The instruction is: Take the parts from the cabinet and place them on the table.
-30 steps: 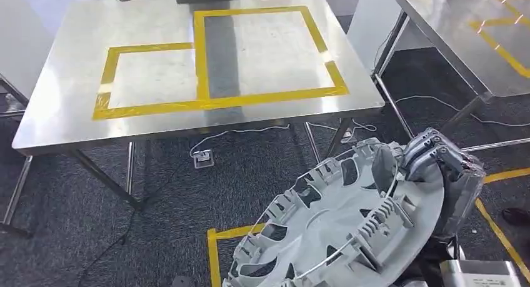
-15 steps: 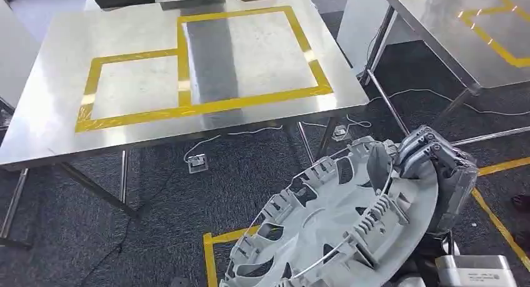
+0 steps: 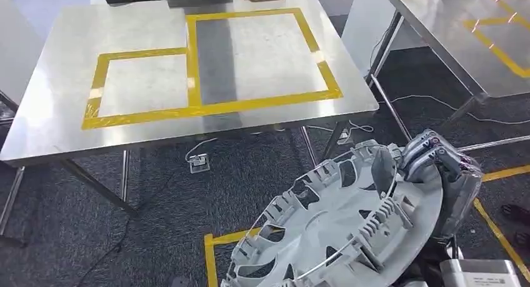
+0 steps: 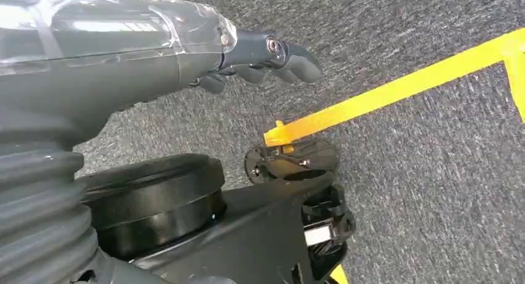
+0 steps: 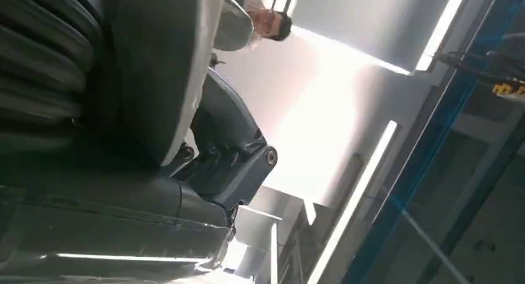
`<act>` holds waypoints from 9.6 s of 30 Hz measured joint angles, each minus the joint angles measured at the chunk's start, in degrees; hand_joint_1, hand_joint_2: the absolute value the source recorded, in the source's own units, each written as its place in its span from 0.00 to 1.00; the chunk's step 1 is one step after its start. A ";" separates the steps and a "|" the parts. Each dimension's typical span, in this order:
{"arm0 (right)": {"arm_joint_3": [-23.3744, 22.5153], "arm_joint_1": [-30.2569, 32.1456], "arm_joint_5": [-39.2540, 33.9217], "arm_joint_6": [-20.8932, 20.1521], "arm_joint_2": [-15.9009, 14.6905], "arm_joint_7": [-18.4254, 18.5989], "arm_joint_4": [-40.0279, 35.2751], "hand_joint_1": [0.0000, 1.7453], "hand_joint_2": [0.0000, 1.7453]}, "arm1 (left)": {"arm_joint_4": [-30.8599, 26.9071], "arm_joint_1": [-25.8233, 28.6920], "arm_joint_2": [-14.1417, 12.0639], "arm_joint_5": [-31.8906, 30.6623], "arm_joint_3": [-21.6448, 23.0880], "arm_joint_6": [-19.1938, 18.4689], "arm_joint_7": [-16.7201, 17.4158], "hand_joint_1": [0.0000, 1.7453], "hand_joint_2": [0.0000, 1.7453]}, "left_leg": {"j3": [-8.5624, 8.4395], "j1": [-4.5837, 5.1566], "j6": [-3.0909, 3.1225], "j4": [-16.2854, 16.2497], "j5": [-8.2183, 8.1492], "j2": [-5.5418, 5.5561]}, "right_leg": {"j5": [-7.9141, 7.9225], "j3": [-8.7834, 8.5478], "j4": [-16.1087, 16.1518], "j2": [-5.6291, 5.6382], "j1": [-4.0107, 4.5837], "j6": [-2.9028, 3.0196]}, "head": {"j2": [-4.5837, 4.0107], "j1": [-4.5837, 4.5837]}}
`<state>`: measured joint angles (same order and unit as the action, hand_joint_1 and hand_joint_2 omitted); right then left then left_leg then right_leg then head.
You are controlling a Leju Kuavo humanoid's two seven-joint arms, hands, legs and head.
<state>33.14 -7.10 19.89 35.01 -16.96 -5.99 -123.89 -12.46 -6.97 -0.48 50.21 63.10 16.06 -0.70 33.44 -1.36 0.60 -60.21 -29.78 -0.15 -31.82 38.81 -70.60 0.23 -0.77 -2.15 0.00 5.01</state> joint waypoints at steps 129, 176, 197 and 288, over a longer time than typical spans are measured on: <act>-0.26 1.02 -0.28 0.00 -0.26 -0.31 -0.57 1.00 1.00 | -0.02 -0.06 -0.13 -1.29 0.02 0.55 0.85 0.00 1.00 | -1.89 1.75 0.45 0.24 -1.83 0.29 | 3.37 -5.20 11.51 -0.02 -0.18 0.15 | 0.00 1.29; 17.28 -64.74 -13.99 -45.77 -20.02 45.88 27.43 1.00 1.00 | 0.09 -0.78 4.52 -3.21 1.57 -4.74 -0.52 0.00 1.00 | -1.92 1.81 0.40 0.63 -1.86 -0.45 | 3.46 -5.23 11.85 0.42 -0.27 0.42 | 0.00 0.26; 31.41 -74.03 7.15 -63.52 -9.20 44.30 45.31 1.00 1.00 | 0.98 -0.87 4.61 -1.38 1.57 -3.72 -0.37 0.00 1.00 | -1.88 1.75 0.38 0.64 -1.88 -1.20 | 3.46 -5.18 11.88 0.81 -0.23 0.42 | 0.00 0.17; 39.74 -77.17 9.44 -52.28 6.84 27.19 59.45 1.00 1.00 | 1.01 -0.90 4.79 -3.23 1.60 -5.14 3.30 0.00 1.00 | -1.83 1.65 0.35 0.64 -1.82 -0.11 | 3.49 -5.25 11.93 0.38 -0.14 0.45 | 0.00 -0.18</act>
<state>72.87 -84.27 29.33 -17.27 -10.12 21.20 -64.43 -11.45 -7.87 4.31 46.97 64.70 10.93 2.60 31.61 0.30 0.95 -59.58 -31.60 -0.26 -28.34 33.56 -58.66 0.61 -0.91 -1.70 0.00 4.83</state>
